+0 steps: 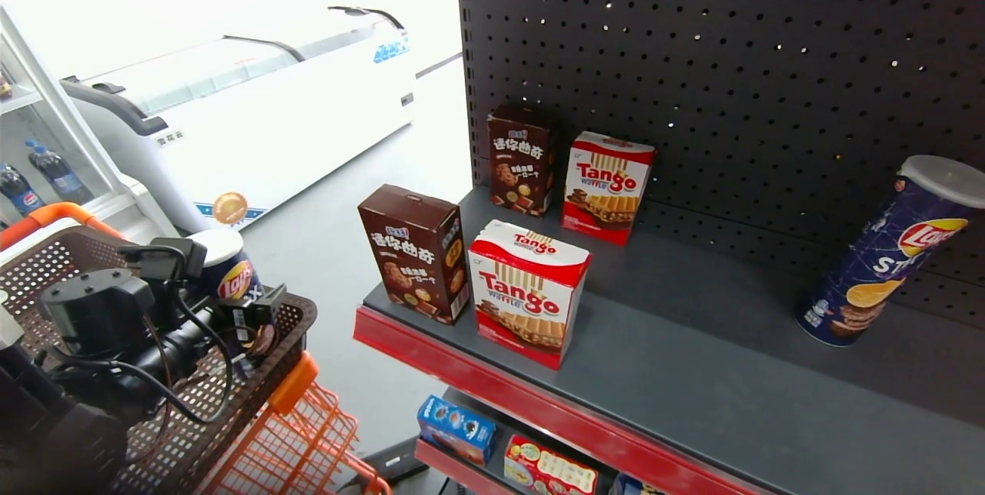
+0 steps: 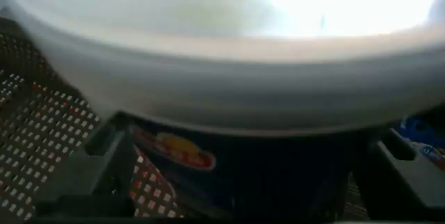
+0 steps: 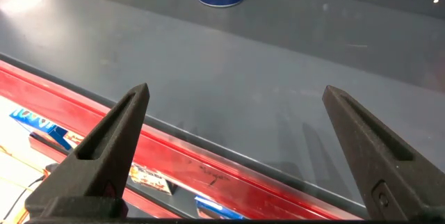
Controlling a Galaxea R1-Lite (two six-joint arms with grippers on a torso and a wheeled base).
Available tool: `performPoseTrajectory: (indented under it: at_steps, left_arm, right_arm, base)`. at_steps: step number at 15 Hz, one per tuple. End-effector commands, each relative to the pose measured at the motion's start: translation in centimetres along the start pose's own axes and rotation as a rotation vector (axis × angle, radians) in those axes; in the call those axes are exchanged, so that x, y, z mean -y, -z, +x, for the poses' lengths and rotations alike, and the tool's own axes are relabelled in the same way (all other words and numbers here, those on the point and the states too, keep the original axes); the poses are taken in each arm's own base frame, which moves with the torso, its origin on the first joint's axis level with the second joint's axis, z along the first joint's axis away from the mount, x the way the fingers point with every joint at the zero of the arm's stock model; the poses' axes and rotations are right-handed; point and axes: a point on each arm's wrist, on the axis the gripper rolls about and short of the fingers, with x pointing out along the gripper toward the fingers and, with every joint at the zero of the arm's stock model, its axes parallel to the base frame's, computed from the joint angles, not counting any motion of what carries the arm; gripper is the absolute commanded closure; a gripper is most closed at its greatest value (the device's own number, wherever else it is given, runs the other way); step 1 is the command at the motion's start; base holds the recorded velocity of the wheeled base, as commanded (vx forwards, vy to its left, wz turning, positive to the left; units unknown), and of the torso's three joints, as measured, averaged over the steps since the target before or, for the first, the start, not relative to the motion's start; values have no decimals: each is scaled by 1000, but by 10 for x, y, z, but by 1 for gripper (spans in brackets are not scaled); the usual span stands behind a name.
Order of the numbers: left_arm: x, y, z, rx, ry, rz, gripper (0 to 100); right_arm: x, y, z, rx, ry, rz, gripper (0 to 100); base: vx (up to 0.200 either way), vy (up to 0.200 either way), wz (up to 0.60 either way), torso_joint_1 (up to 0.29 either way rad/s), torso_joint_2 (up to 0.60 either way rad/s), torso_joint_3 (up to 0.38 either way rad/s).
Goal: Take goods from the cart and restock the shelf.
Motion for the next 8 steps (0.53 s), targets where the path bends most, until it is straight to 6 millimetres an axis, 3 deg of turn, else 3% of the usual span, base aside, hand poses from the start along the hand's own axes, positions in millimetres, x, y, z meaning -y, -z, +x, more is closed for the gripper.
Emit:
performPoseTrajectory:
  at_steps: [1, 8]
  left_arm:
    - [4, -2, 6, 14, 12, -1, 100]
    - [7, -23, 3, 95, 21, 14, 100]
  right_arm:
    - [0, 0, 0, 1, 0, -2, 0]
    - [0, 0, 0, 1, 0, 0, 0]
  base:
    - [0, 0, 0, 0, 0, 0]
    - [0, 0, 0, 0, 0, 0]
